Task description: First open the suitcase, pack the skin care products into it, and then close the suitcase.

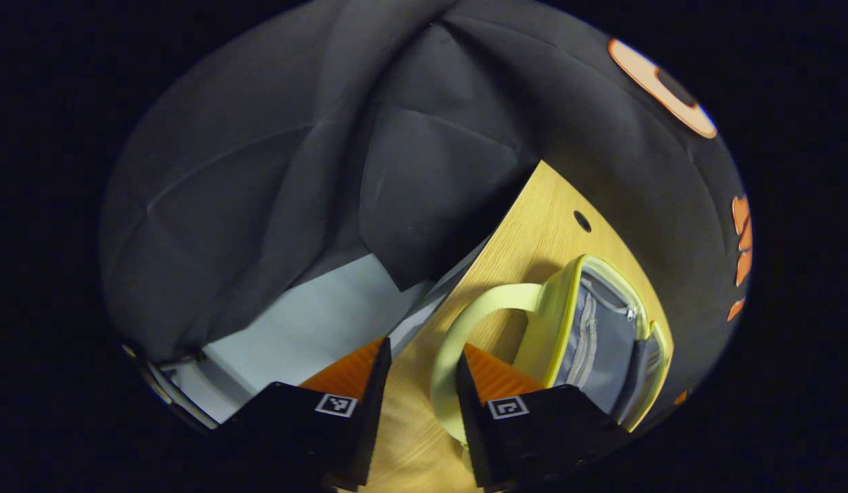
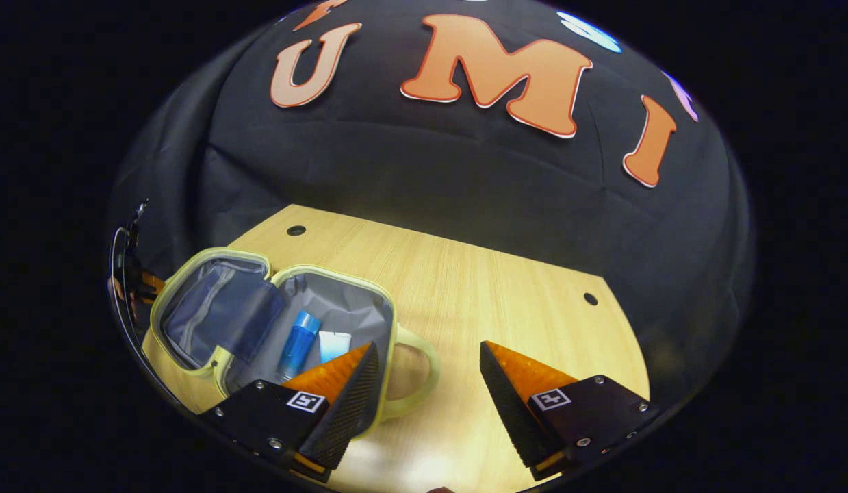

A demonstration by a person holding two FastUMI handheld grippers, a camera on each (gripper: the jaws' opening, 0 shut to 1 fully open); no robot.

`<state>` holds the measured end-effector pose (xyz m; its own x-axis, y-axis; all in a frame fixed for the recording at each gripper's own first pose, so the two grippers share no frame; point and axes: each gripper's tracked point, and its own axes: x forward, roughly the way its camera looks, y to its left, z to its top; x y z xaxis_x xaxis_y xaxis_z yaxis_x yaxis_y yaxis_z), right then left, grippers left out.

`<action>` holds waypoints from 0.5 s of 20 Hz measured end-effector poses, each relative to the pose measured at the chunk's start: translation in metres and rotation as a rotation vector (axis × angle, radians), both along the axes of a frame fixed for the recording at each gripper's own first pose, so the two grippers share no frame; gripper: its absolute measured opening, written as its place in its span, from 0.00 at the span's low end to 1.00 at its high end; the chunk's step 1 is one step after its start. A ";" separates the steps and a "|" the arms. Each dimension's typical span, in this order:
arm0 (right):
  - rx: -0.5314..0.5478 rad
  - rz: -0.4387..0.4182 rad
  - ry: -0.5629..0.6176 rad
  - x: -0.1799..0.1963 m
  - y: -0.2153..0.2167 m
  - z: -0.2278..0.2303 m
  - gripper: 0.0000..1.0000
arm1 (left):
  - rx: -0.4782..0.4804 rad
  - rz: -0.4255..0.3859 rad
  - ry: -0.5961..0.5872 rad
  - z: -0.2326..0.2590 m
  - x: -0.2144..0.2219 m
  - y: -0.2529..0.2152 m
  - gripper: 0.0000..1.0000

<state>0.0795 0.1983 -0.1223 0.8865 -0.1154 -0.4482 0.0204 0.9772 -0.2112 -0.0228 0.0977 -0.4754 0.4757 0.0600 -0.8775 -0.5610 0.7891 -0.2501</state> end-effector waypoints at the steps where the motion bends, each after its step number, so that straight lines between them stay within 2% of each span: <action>1: -0.009 0.008 -0.008 -0.002 -0.005 0.001 0.94 | 0.042 -0.032 0.022 0.001 0.000 0.002 0.46; 2: -0.014 0.013 -0.015 -0.002 -0.012 0.002 0.95 | 0.073 -0.045 0.029 0.001 0.003 0.002 0.31; 4: -0.012 0.021 -0.024 -0.002 -0.033 0.002 0.96 | 0.052 -0.028 0.010 0.005 0.005 -0.007 0.16; 7: -0.006 0.024 -0.041 -0.008 -0.045 0.012 0.96 | -0.005 0.023 -0.046 0.010 0.007 -0.006 0.16; 10: -0.018 0.015 -0.034 -0.008 -0.062 0.011 0.96 | -0.016 0.007 -0.098 0.025 0.006 -0.006 0.16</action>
<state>0.0711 0.1363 -0.1116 0.9028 -0.1100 -0.4157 0.0134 0.9735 -0.2285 -0.0170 0.0921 -0.4505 0.5586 0.0498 -0.8279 -0.5391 0.7804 -0.3168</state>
